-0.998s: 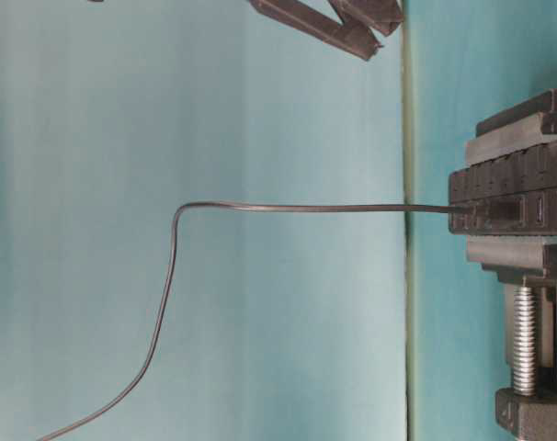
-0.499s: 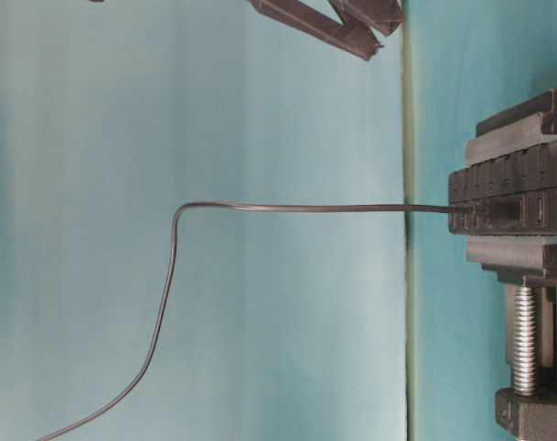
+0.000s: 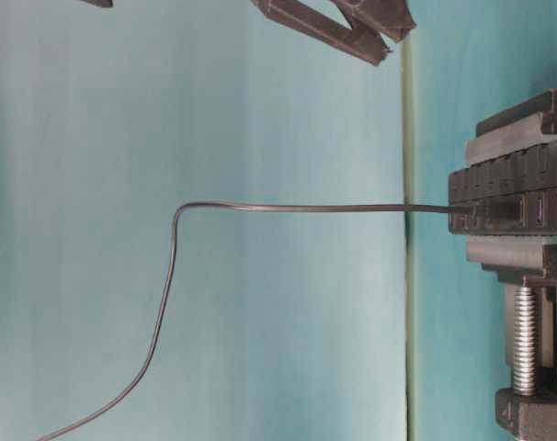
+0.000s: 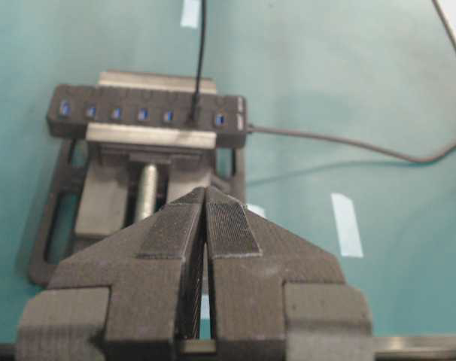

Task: Insert the USB into the second port from the front of the fixed hub.

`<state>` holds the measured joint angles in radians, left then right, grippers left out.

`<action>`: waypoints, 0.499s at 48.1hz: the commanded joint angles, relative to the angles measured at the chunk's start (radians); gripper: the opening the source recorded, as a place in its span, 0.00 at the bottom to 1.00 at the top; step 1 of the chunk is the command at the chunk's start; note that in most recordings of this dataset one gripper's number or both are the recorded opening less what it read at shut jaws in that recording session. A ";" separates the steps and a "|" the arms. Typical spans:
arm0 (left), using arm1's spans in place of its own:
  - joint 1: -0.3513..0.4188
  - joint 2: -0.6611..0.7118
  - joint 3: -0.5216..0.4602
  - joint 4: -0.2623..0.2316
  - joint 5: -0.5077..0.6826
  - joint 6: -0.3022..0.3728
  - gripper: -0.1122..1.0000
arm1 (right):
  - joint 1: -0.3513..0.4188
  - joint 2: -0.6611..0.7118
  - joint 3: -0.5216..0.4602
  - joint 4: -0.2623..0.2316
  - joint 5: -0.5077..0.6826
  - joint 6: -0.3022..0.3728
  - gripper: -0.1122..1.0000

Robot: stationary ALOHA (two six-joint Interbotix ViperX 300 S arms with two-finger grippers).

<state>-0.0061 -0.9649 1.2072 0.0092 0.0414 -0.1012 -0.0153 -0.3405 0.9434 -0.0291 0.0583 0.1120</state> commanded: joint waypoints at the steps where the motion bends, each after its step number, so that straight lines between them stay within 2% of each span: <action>1: 0.002 0.006 -0.011 0.000 -0.008 -0.002 0.10 | 0.002 -0.006 -0.009 0.002 -0.009 0.012 0.88; 24: 0.002 0.006 -0.003 0.000 -0.009 -0.003 0.10 | 0.003 -0.006 -0.014 0.002 -0.009 0.012 0.88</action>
<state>-0.0061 -0.9633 1.2134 0.0077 0.0414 -0.1028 -0.0138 -0.3405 0.9434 -0.0291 0.0583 0.1135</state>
